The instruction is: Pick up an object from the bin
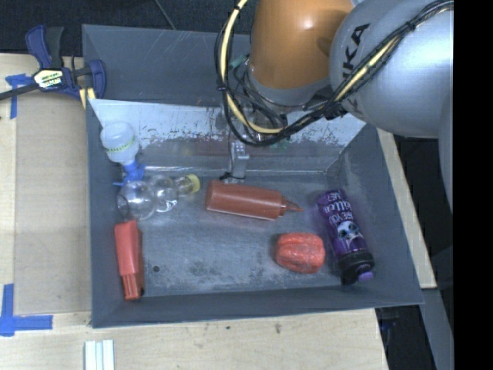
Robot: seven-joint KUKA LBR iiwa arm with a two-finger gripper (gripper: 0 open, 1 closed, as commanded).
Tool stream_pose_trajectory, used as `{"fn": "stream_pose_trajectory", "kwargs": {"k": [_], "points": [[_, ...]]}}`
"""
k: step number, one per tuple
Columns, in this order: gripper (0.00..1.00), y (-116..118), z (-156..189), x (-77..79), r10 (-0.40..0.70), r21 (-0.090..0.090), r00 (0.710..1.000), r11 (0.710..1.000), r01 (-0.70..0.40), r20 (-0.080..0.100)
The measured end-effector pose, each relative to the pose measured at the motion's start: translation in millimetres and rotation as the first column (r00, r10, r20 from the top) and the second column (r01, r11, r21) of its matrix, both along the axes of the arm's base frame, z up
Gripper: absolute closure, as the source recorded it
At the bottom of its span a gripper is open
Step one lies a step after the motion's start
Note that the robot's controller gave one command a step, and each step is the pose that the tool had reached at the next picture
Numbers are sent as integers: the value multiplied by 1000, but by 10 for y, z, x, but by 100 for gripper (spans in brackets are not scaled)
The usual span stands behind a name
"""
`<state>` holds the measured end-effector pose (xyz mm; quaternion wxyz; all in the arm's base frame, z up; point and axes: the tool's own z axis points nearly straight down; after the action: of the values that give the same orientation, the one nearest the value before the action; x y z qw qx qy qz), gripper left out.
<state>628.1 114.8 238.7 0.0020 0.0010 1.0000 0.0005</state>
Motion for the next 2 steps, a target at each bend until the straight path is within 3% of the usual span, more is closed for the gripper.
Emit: {"fn": "stream_pose_trajectory", "kwargs": {"k": [1,2], "points": [[0,0,0,0,0,0,1000,1000,0,0],[0,-120,-401,-86,74,0,997,997,-74,5]]}}
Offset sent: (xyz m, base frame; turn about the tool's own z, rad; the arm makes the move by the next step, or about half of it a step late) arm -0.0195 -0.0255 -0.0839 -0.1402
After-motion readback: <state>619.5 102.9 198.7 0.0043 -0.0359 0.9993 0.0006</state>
